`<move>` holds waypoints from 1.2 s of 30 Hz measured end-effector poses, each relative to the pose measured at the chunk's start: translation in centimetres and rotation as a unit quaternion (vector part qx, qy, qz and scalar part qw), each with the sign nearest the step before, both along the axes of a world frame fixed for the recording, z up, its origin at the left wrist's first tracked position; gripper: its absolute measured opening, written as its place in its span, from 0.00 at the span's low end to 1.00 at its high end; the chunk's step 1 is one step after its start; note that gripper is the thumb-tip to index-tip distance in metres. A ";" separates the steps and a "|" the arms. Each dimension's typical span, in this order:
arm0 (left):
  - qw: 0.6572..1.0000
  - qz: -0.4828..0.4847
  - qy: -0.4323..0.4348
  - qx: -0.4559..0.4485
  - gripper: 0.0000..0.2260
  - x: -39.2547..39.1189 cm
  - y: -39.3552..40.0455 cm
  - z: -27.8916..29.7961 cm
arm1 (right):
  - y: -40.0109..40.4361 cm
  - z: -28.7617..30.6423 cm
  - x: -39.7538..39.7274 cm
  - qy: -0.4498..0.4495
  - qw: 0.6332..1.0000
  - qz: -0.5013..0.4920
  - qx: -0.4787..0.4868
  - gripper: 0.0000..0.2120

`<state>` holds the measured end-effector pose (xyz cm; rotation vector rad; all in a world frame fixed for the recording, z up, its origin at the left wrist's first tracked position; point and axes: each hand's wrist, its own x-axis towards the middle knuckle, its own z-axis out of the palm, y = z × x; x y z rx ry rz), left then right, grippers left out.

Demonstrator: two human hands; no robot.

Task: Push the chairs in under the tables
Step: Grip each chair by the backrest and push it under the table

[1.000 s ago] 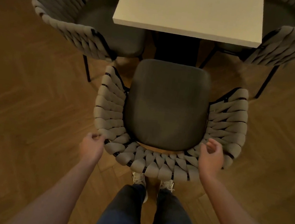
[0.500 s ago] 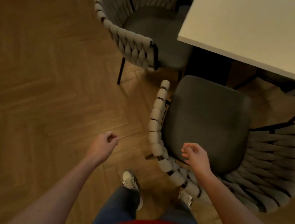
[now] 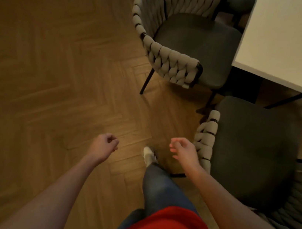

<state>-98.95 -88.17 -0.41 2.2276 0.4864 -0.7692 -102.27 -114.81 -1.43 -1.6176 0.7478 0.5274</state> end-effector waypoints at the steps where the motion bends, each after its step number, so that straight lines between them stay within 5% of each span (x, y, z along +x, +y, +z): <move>1: 1.000 0.003 -0.002 0.003 0.07 1.6 0.5 -0.2 | 1.0 -0.3 1.7 0.002 1.000 -0.001 0.001 0.07; 16: 0.999 -0.018 -0.004 -0.027 0.07 29.4 6.8 1.8 | 11.2 1.2 29.1 0.034 0.990 -0.108 0.081 0.05; 22: 0.995 -0.099 -0.013 -0.033 0.06 41.5 9.0 0.7 | 14.8 0.0 37.6 0.081 0.956 -0.257 0.117 0.08; 27: 0.978 -0.205 -0.016 -0.038 0.04 52.2 11.3 -0.2 | 18.2 -0.8 44.8 0.086 0.824 -0.498 0.256 0.26; 31: 0.961 -0.275 -0.015 -0.025 0.06 59.3 11.3 -0.4 | 19.5 -1.0 49.2 0.065 0.720 -0.625 0.294 0.27; 36: 0.945 -0.324 -0.003 -0.043 0.04 66.4 8.6 -1.1 | 19.7 -2.1 53.1 0.050 0.636 -0.708 0.304 0.27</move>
